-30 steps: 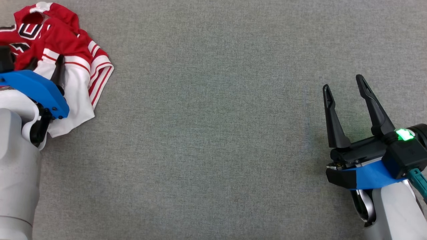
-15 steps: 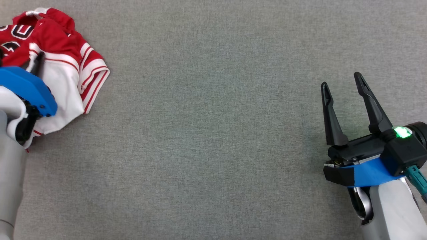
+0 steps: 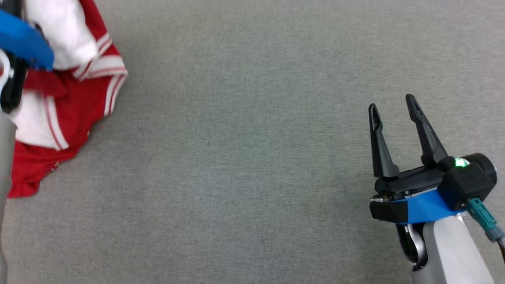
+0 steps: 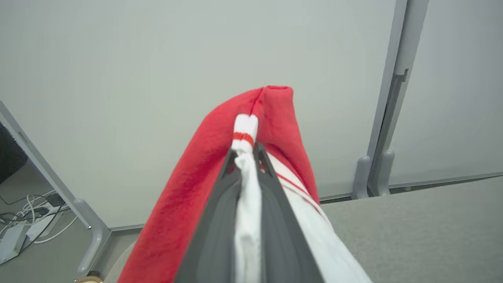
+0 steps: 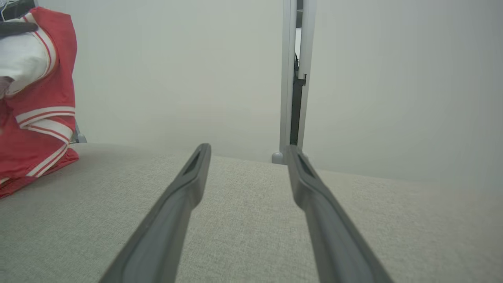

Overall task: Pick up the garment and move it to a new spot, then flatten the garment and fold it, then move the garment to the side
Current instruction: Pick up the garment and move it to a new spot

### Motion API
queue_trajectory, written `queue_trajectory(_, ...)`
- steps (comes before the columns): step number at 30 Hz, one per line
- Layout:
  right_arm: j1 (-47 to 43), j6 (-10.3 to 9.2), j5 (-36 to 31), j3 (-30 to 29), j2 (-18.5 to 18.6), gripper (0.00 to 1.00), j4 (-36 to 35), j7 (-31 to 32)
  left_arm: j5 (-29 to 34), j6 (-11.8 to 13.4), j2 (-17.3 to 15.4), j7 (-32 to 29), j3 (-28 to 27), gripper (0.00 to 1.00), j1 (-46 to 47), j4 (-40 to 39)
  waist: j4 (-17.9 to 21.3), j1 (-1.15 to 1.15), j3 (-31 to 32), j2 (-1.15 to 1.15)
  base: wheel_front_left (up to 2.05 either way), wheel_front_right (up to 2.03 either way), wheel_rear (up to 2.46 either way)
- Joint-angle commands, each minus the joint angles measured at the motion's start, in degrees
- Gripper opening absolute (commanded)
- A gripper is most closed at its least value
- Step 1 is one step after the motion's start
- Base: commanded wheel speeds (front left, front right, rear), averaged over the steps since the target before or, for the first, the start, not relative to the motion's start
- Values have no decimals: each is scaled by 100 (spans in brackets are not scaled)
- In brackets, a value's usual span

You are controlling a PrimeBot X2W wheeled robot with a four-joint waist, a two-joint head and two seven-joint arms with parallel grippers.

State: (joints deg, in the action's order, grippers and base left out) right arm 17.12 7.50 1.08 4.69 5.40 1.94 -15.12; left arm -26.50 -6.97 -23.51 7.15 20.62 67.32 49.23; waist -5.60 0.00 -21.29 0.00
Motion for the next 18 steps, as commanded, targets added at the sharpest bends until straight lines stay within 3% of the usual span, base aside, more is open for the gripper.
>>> queue_trajectory(1,-67,-2,25,26,-52,100,32,-6,5,18,31,35,3,0,161,-112,185,0,171,0,0,0,0)
queue_trajectory(6,-125,-2,115,17,-164,100,60,-6,108,11,177,-76,189,0,479,-713,600,0,357,0,0,0,0)
queue_trajectory(18,-204,-2,477,31,-258,100,109,-6,265,50,526,-430,670,0,683,-1936,2021,0,501,0,0,0,0)
